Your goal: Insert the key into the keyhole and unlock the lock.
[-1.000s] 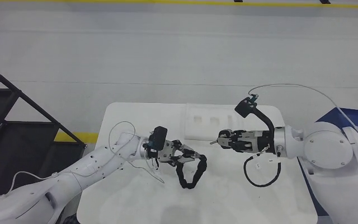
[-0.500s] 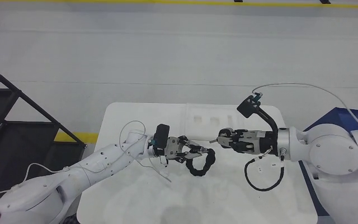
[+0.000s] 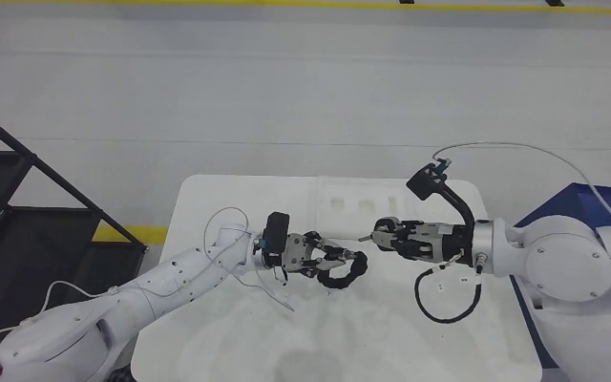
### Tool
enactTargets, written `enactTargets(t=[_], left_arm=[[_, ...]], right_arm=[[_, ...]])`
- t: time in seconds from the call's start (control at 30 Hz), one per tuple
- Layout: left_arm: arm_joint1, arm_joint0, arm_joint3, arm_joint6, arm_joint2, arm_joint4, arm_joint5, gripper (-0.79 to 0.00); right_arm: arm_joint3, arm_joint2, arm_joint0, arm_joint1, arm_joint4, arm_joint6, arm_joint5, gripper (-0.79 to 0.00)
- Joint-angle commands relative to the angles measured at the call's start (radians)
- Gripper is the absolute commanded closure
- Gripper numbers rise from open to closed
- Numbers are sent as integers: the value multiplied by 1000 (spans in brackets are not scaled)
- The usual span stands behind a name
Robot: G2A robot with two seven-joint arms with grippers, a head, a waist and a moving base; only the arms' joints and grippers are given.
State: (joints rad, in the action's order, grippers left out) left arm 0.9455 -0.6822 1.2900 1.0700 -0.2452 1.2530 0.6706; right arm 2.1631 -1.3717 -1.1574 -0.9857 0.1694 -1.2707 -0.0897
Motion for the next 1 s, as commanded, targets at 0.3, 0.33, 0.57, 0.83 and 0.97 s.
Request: enactTargets(t=[0.3, 0.33, 0.57, 0.83, 0.97], left_arm=[[59, -59, -31, 30, -48, 46, -174, 0], [65, -64, -37, 35, -52, 48, -189, 0], [99, -88, -74, 70, -83, 78, -269, 0], [117, -111, -87, 54, -122, 112, -291, 0], [122, -126, -81, 40, -144, 123, -293, 0]], right_arm=[[175, 21, 27, 17, 144, -92, -193, 0], [183, 31, 32, 18, 158, -99, -204, 0], [182, 95, 76, 21, 223, -115, -260, 0], [169, 147, 99, 20, 276, -85, -326, 0], [164, 163, 107, 19, 284, -80, -352, 0]])
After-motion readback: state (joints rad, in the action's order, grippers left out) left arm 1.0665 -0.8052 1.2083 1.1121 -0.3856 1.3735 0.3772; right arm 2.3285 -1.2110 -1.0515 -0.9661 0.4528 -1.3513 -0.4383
